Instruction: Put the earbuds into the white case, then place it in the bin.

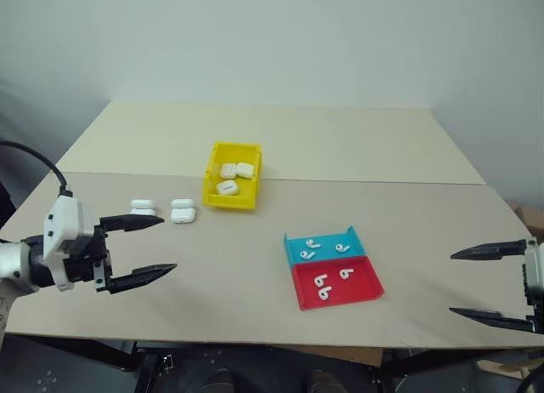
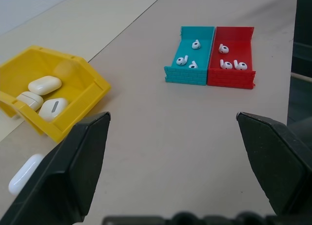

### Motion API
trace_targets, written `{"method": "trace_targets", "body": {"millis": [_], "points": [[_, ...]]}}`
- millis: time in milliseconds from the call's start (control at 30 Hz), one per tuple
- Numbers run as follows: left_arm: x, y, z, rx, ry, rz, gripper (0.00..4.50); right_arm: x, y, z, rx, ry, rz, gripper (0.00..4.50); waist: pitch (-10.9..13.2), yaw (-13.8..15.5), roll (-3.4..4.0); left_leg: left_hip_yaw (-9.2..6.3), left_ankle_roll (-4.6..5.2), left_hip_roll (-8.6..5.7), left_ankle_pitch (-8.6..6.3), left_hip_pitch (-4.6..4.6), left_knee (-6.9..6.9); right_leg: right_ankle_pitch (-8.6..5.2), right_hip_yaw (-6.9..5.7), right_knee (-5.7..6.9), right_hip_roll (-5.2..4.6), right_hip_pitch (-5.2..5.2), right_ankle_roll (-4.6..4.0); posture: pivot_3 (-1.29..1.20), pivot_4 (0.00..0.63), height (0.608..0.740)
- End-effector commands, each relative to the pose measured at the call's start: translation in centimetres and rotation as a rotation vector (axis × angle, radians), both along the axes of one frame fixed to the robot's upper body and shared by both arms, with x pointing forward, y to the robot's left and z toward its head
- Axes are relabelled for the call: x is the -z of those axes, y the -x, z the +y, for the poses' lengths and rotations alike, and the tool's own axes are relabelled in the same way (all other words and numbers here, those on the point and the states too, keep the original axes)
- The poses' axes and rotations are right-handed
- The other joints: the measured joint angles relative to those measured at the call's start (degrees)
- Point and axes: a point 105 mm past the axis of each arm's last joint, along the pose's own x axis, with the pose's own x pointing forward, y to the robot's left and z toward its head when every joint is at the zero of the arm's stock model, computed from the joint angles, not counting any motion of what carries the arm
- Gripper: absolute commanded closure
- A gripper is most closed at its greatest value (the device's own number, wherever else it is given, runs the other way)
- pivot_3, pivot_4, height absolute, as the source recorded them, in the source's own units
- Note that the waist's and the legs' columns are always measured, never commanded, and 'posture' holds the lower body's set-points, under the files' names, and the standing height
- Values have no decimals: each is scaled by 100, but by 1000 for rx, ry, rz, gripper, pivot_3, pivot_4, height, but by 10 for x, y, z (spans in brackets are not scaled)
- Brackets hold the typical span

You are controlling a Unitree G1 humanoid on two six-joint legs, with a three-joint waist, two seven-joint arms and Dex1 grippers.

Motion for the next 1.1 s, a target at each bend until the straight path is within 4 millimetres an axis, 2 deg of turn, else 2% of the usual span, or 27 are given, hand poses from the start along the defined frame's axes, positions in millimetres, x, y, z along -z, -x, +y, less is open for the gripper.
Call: {"method": "trace_targets", "body": {"millis": [33,467,633,767,900,1033,1100], "points": [[-10,0,-3,-1,4,-58,0,-5,-2,1,-8,13,-31,82,0,1,0,0,0,0,0,0,0,0,0,0,0,0,0,0,150,740],[-6,0,-3,-53,-58,-88,0,-1,-2,2,-7,18,-10,82,0,1,0,0,0,0,0,0,0,0,1,0,0,1,0,0,150,740],[-15,-4,-4,-213,-75,-191,0,1,-10,-3,51,48,-17,82,0,-4,-4,2,0,0,0,0,0,0,2,0,-1,1,0,0,150,740],[-16,-3,0,-283,-126,-133,0,2,-12,-3,79,51,16,82,0,-1,-6,2,0,0,0,2,0,1,3,2,0,1,0,0,150,740],[-5,-31,33,-551,-300,59,0,7,-22,-5,138,50,29,82,2,12,-8,2,0,0,0,10,0,0,4,4,1,2,-1,0,150,740],[-10,-64,62,-844,-268,235,0,11,-27,-1,160,35,41,82,2,20,-9,0,0,-5,1,15,2,-6,3,2,0,6,10,0,150,740],[-14,-75,65,-915,-228,340,0,13,-29,1,170,29,49,82,4,16,-13,-2,0,-5,1,8,2,-3,4,5,2,5,6,0,150,740]]}}
